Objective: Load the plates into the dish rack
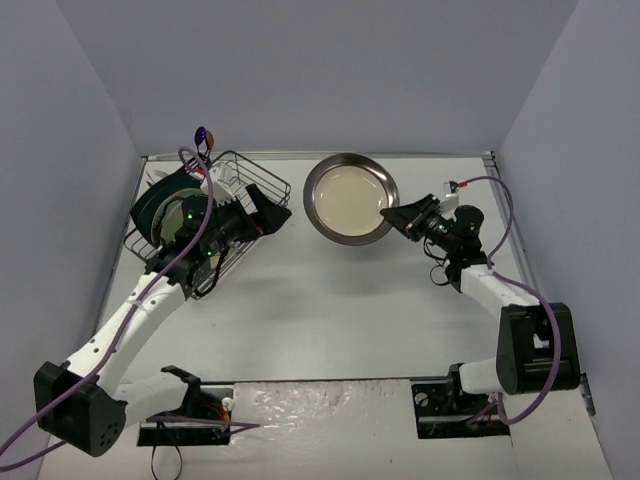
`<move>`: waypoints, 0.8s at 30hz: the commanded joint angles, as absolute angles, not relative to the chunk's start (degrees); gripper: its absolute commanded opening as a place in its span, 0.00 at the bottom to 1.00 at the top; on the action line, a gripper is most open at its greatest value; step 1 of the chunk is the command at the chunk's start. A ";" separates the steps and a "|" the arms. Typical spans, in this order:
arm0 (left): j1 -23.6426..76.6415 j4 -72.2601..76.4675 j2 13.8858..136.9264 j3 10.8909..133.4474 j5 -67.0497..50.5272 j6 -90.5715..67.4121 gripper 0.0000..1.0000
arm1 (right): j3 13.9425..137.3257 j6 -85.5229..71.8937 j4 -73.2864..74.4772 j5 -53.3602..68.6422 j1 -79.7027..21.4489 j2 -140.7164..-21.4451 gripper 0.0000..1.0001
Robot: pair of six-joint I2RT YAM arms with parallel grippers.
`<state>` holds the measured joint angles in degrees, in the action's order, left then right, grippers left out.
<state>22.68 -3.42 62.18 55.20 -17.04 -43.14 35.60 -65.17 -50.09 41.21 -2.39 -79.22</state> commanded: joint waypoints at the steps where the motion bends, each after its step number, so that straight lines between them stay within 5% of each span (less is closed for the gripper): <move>1: 25.43 6.41 66.25 61.35 -15.61 -45.88 0.97 | 37.68 -68.09 -58.90 46.11 -4.69 -71.79 0.00; 13: 31.44 9.57 74.16 65.38 -14.77 -46.58 0.78 | 36.05 -67.00 -57.07 47.20 -7.64 -68.48 0.00; 15: 31.75 9.58 74.24 65.39 -14.27 -46.49 0.66 | 36.04 -66.19 -56.23 47.14 -7.88 -68.09 0.00; 21: 32.17 9.29 73.07 64.95 -13.04 -45.41 0.08 | 35.31 -64.31 -54.23 46.79 -8.64 -67.68 0.00; 24: 32.17 8.74 72.29 64.90 -12.59 -44.53 0.00 | 34.62 -63.42 -53.67 46.60 -8.91 -67.44 0.00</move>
